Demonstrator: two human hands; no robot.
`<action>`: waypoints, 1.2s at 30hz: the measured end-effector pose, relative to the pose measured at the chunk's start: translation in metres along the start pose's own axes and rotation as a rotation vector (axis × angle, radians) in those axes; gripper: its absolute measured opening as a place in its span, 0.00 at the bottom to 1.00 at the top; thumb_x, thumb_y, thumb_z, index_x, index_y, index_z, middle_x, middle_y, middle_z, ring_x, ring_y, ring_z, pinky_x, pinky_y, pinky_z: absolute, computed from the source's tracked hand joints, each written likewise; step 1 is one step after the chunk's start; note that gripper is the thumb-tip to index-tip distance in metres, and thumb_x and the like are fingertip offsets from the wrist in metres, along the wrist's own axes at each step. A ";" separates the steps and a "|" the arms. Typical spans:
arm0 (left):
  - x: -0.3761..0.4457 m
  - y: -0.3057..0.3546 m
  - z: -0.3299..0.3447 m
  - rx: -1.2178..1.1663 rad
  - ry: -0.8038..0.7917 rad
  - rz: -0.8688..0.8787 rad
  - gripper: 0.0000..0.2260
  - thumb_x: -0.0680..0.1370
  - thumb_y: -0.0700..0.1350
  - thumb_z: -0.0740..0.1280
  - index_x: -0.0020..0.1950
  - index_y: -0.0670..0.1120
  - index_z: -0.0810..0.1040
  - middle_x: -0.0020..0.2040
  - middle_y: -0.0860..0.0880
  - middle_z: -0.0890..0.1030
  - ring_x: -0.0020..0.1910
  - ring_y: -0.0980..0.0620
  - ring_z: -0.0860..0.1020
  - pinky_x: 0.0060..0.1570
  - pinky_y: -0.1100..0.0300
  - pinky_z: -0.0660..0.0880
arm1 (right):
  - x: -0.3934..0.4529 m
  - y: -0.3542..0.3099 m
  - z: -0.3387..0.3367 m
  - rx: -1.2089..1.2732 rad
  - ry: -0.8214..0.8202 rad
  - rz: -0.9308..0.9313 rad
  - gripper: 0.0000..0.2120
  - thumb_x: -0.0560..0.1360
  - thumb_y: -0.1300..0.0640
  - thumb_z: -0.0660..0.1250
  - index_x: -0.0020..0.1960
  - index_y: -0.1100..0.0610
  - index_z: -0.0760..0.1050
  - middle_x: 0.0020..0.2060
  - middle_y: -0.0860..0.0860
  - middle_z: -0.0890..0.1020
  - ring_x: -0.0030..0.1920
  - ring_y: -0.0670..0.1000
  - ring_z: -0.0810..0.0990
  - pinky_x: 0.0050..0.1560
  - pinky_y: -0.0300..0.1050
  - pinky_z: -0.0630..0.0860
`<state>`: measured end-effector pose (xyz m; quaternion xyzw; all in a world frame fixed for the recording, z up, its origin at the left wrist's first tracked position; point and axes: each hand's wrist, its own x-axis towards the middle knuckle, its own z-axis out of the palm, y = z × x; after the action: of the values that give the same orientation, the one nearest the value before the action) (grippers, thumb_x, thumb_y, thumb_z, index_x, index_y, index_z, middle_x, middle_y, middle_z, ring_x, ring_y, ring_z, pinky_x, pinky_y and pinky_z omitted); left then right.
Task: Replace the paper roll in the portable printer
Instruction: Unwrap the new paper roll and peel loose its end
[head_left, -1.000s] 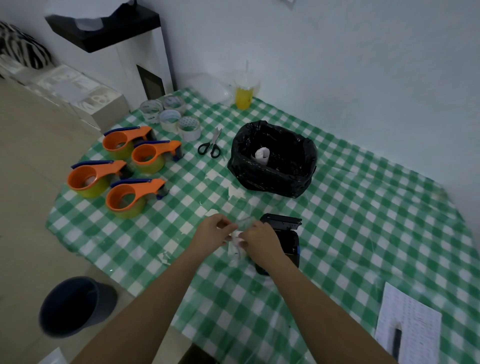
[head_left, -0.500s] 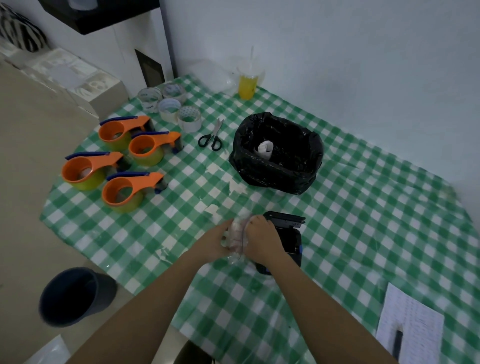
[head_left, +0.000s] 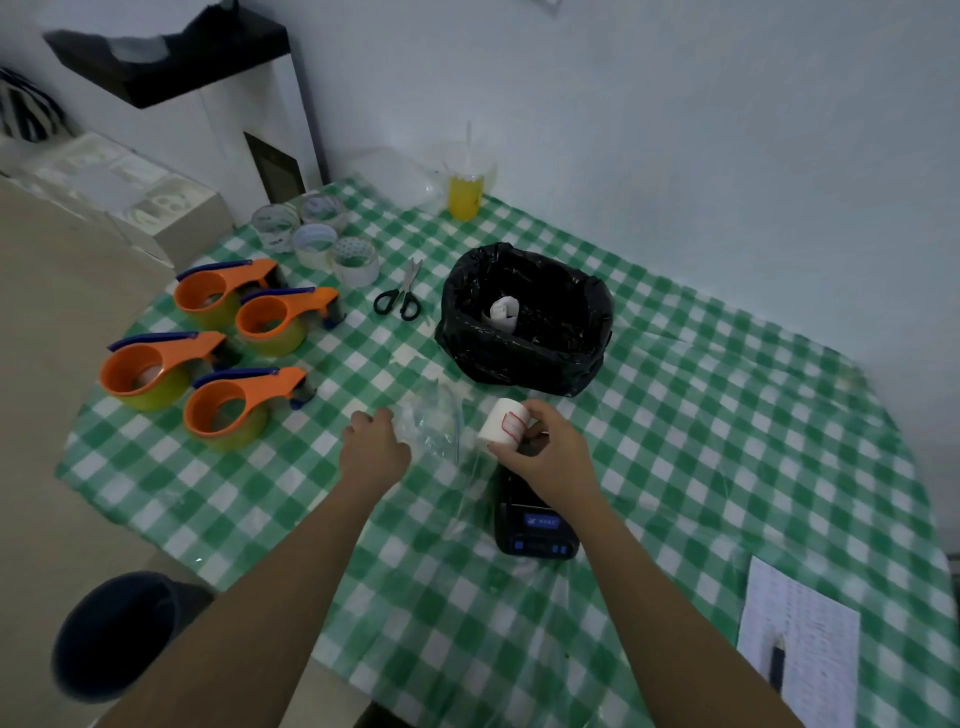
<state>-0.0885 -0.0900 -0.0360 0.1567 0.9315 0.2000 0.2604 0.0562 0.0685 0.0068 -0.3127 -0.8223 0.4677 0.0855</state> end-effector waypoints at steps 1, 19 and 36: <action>-0.003 0.005 -0.003 0.014 -0.033 -0.019 0.25 0.75 0.44 0.64 0.70 0.41 0.63 0.66 0.36 0.64 0.66 0.35 0.63 0.63 0.44 0.67 | -0.002 -0.002 -0.002 0.009 0.004 -0.004 0.22 0.66 0.49 0.76 0.55 0.49 0.70 0.42 0.49 0.78 0.41 0.48 0.78 0.39 0.38 0.75; -0.054 0.098 -0.004 -1.092 -0.605 0.140 0.15 0.79 0.48 0.60 0.60 0.41 0.76 0.49 0.47 0.83 0.45 0.55 0.83 0.47 0.63 0.81 | -0.042 -0.015 -0.036 0.366 0.163 -0.008 0.20 0.74 0.55 0.69 0.64 0.50 0.71 0.56 0.47 0.77 0.54 0.38 0.77 0.51 0.30 0.76; -0.068 0.109 -0.029 -0.734 -0.517 0.402 0.21 0.73 0.43 0.71 0.62 0.46 0.68 0.56 0.51 0.74 0.51 0.54 0.77 0.48 0.63 0.77 | -0.035 -0.030 -0.069 0.433 0.032 0.079 0.06 0.74 0.65 0.66 0.45 0.57 0.80 0.39 0.50 0.83 0.33 0.39 0.78 0.33 0.30 0.74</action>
<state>-0.0282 -0.0306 0.0646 0.2758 0.6556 0.5159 0.4774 0.1005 0.0862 0.0750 -0.3263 -0.6883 0.6313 0.1456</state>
